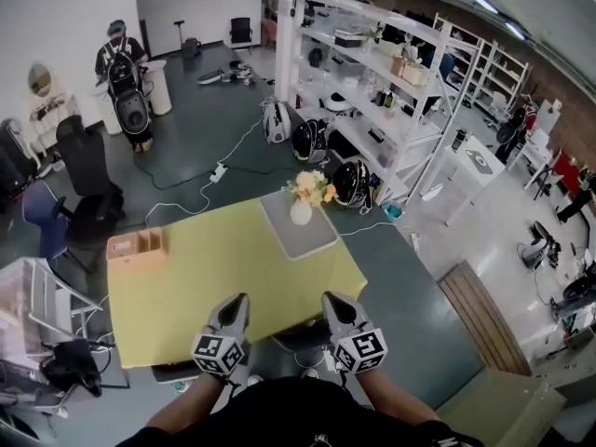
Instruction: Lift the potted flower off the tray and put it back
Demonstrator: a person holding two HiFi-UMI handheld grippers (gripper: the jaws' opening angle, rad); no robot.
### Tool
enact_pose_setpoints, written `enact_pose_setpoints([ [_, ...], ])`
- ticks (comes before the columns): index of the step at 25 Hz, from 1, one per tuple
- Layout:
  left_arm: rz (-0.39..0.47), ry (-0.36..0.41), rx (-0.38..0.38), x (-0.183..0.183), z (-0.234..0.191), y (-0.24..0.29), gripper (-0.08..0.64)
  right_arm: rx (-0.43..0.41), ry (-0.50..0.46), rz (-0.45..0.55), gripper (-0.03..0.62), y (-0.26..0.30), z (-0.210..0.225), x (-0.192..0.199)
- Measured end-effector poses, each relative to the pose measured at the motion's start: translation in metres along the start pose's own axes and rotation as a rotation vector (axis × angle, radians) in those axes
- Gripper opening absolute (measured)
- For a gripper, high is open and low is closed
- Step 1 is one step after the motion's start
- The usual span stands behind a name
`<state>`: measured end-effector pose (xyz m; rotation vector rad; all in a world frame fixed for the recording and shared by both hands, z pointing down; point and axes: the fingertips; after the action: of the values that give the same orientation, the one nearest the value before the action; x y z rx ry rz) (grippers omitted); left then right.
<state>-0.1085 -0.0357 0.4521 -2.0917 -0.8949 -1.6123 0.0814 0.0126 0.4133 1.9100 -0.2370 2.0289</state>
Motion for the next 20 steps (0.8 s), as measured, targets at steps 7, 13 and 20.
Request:
enact_pose_setpoints([
  [7, -0.013, 0.013, -0.008, 0.001, 0.007, 0.006, 0.008, -0.009, 0.009, -0.013, 0.005, -0.002, 0.005, 0.005],
  [13, -0.012, 0.019, -0.011, 0.001, 0.007, 0.008, 0.008, -0.017, 0.004, -0.024, 0.004, 0.001, 0.006, 0.011],
  [20, -0.016, 0.016, -0.024, 0.003, 0.001, 0.009, 0.008, -0.026, -0.004, -0.029, 0.004, 0.009, 0.005, 0.013],
])
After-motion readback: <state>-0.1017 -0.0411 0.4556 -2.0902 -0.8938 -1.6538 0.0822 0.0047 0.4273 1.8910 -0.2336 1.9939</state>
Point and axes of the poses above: the fingertips, and each gripper's own axes: y forward along the fingers, z to its right, x out of its underside, and after that the axes turned 3 degrees about -z, right-handed
